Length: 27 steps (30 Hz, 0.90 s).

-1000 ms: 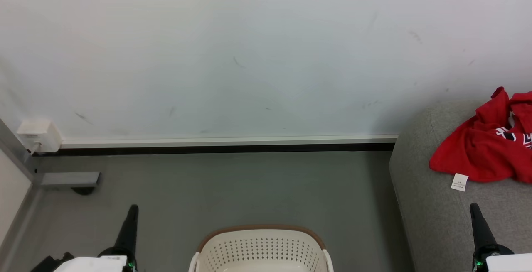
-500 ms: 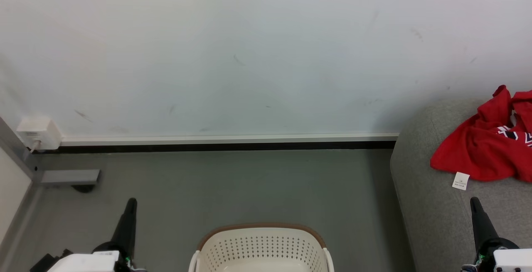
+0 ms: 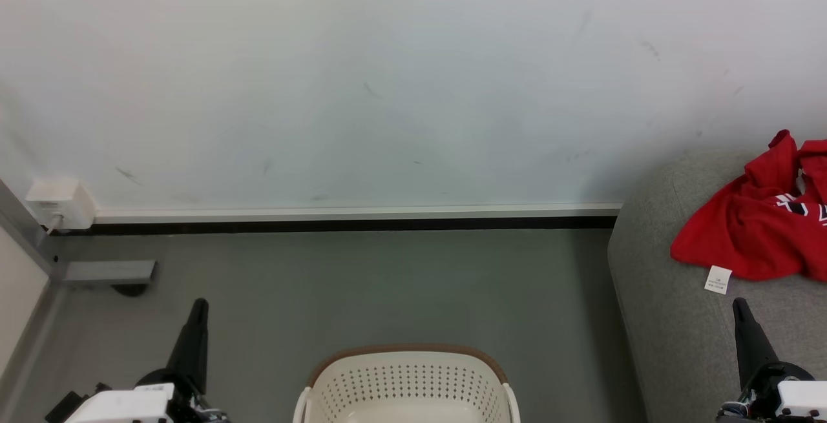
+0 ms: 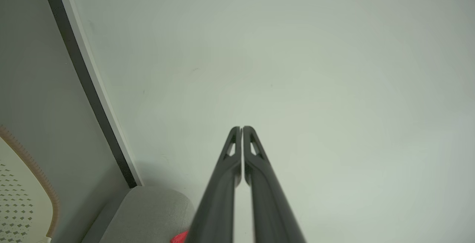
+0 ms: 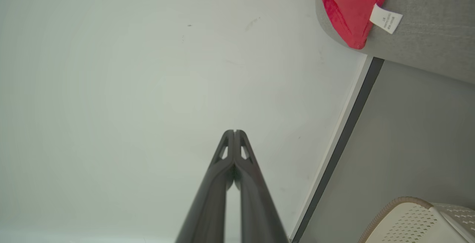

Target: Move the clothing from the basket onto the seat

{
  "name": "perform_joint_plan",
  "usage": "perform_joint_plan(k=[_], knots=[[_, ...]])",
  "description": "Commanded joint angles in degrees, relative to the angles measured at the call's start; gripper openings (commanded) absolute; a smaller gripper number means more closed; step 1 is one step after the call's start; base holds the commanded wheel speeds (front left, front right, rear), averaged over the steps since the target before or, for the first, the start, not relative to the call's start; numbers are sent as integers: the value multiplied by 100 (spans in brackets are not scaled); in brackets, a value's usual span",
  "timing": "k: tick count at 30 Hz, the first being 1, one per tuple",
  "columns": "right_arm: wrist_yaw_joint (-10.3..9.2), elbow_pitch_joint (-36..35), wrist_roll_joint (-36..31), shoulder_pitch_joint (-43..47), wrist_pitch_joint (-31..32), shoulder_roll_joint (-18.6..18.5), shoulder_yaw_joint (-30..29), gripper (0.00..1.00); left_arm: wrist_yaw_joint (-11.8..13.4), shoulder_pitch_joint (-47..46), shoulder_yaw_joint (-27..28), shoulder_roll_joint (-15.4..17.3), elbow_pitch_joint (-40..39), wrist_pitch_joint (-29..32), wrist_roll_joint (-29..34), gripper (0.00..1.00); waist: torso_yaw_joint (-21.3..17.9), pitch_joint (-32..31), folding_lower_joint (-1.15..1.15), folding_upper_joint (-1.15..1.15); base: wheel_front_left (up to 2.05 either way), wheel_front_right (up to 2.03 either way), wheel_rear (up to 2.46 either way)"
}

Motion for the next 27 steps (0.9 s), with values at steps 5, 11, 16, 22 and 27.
perform_joint_plan(k=[5,11,16,22,27], knots=[[-12,-28,34,-45,26,-45,-26,0,-32,-40,11,9,-11,31,-81,0,0,0,0,0,0,0,0],[-12,-28,34,-45,26,-44,-26,0,-32,-40,12,10,-12,31,-81,0,0,0,0,0,0,0,0],[-12,-28,34,-44,25,-43,-26,0,-32,-39,12,10,-10,31,-81,0,0,0,0,0,0,0,0],[-12,-28,34,-44,25,-43,-26,0,-32,-39,9,10,-11,31,-81,0,0,0,0,0,0,0,0],[-12,-28,34,-44,25,-42,-26,0,-32,-39,11,10,-11,31,-81,0,0,0,0,0,0,0,0]])
